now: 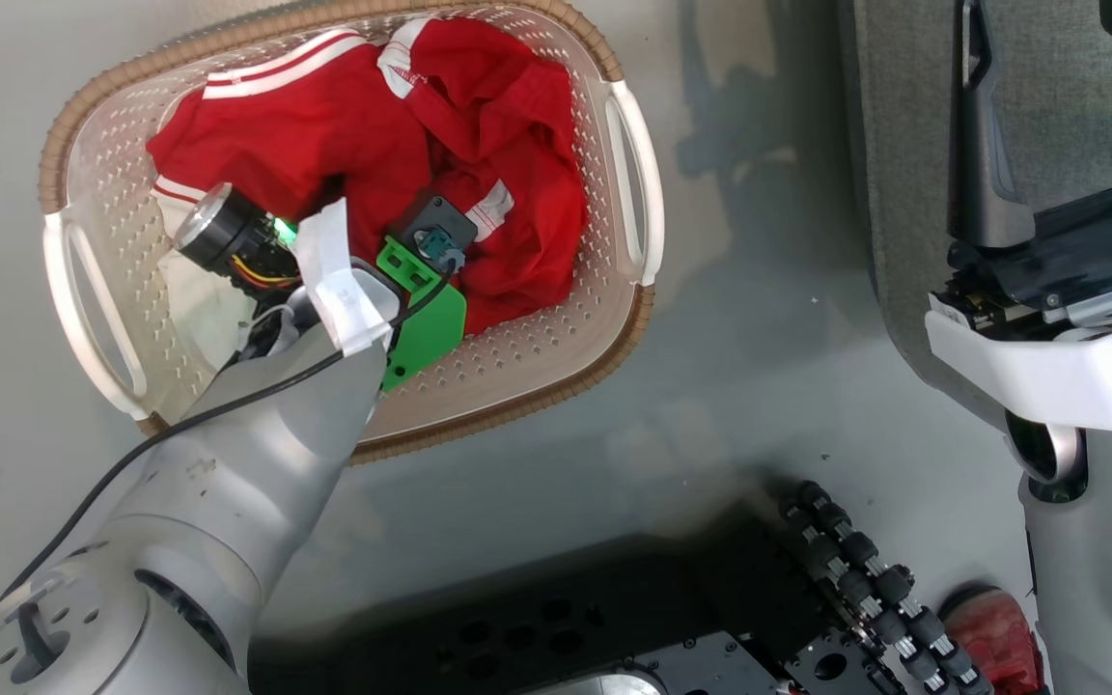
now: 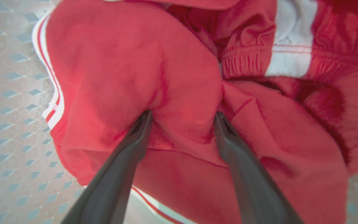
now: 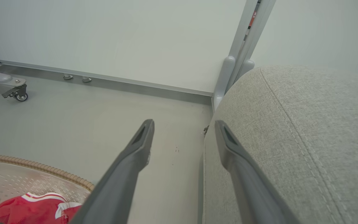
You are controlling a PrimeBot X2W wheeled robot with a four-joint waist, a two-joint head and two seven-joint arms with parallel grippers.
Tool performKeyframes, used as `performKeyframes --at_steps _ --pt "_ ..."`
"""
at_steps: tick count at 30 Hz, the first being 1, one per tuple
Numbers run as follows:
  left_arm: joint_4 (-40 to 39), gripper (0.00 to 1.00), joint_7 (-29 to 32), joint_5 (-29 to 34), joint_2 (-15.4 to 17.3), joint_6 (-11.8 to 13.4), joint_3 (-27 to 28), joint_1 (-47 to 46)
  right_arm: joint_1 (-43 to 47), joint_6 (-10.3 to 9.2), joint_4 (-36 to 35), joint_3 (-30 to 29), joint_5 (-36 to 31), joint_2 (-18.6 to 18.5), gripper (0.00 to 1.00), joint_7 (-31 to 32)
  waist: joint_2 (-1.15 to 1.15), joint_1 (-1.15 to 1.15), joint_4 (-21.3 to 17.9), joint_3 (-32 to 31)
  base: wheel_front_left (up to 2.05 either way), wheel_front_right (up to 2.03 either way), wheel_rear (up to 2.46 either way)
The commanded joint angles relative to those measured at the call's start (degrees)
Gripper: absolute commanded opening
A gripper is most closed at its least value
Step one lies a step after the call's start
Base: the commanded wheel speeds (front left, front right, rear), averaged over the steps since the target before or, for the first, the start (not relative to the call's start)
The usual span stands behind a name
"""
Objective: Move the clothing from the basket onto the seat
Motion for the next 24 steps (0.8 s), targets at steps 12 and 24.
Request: performKeyframes --at_steps 12,24 --pt "2.41 0.00 -2.20 -2.20 2.21 -0.42 0.98 -1.69 -1.22 -0.06 -1.06 0.76 0.82 -0.23 1.00 -0.12 0.38 -0.01 -0.14 1.44 0.00 0.00 0.00" --pt "2.15 0.00 -11.00 -6.91 1.83 -4.86 4.13 0.31 -1.81 -0.06 0.09 0.73 0.62 0.11 1.00 -0.12 0.38 -0.01 0.78 -1.63 0.00 0.00 0.00"
